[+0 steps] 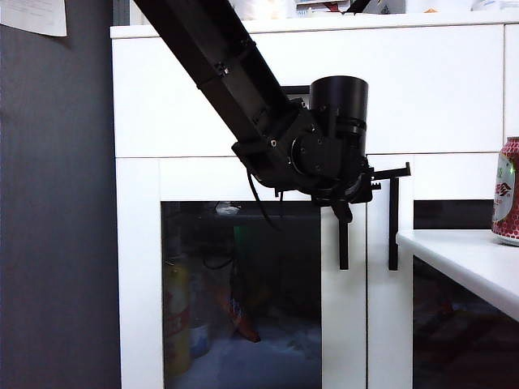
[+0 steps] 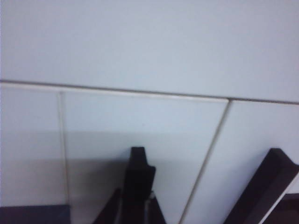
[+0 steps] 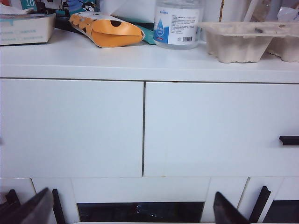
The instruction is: Open the left door of the white cabinet, pick up a can of beverage from the table on the right, place it inside the cabinet, and finally close the cabinet door.
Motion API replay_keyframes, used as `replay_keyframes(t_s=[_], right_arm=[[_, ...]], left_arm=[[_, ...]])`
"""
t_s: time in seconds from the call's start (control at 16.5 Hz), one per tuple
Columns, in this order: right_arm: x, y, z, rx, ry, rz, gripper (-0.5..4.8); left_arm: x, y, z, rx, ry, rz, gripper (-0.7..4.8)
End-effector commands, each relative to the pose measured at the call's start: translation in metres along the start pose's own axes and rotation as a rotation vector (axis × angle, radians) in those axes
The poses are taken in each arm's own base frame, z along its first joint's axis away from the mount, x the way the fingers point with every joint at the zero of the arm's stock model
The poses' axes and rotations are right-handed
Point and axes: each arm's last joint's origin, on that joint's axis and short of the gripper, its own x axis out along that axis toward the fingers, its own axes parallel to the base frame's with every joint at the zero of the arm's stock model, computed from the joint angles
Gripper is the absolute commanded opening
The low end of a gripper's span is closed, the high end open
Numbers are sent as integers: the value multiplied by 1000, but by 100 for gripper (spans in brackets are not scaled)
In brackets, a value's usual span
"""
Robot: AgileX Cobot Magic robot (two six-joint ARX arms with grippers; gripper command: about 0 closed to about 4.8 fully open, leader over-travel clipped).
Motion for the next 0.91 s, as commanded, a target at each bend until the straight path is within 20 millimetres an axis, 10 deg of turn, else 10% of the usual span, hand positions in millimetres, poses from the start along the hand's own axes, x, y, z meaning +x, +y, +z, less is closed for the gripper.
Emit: replay_keyframes(t_s=[0.06, 0.91], right_arm=[[4, 0, 0, 3, 3, 1, 441], [14, 0, -9, 5, 81, 1, 441]], left_arm=[[-6, -10, -2, -13, 21, -61, -5], [-96, 26, -34, 79, 166, -90, -5]])
